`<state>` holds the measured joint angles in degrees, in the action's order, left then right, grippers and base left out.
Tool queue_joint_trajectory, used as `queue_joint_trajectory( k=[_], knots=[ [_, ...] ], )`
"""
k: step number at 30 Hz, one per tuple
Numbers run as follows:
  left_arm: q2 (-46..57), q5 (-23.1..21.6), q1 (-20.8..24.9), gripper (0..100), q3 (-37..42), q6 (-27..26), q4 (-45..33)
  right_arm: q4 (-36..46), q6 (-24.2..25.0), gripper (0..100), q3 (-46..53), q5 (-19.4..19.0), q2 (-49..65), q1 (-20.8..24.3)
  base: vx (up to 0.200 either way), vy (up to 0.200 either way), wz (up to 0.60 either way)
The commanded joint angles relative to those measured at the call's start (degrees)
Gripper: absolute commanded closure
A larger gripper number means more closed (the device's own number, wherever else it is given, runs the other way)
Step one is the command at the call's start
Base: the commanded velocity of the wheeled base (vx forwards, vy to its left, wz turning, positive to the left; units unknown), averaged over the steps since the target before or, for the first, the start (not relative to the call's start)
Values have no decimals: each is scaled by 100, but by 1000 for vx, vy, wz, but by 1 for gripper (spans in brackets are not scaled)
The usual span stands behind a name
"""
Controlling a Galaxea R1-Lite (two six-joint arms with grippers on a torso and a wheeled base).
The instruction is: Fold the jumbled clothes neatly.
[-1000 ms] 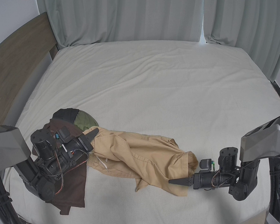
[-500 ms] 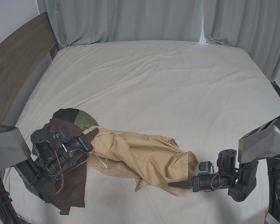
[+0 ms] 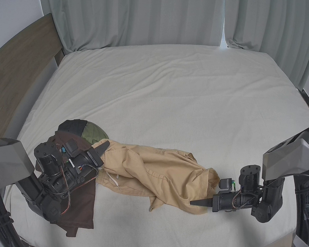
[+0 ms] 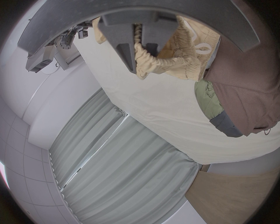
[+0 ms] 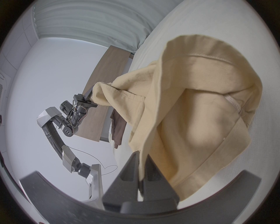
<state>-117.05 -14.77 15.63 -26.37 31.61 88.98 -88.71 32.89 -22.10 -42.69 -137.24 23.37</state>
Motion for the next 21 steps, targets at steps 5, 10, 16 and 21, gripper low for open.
queue_joint_trajectory(
  k=[5, 10, 16, 21],
  knots=[
    [51, -34, 19, 100, -44, 3, 14, 12, 7, 100, 197, -2, 778, -333, 0, 0, 0],
    [253, -122, 54, 100, 26, 3, 32, 21, 77, 100, 373, -2, 1481, -570, 0, 0, 0],
    [781, -1098, -25, 100, 466, -50, -3, 29, 402, 100, 496, -11, 2149, -693, 0, 0, 0],
    [939, -1115, -25, 100, 501, -243, 5, 29, 490, 100, 487, -11, 2457, -641, 0, 0, 0]
  ],
)
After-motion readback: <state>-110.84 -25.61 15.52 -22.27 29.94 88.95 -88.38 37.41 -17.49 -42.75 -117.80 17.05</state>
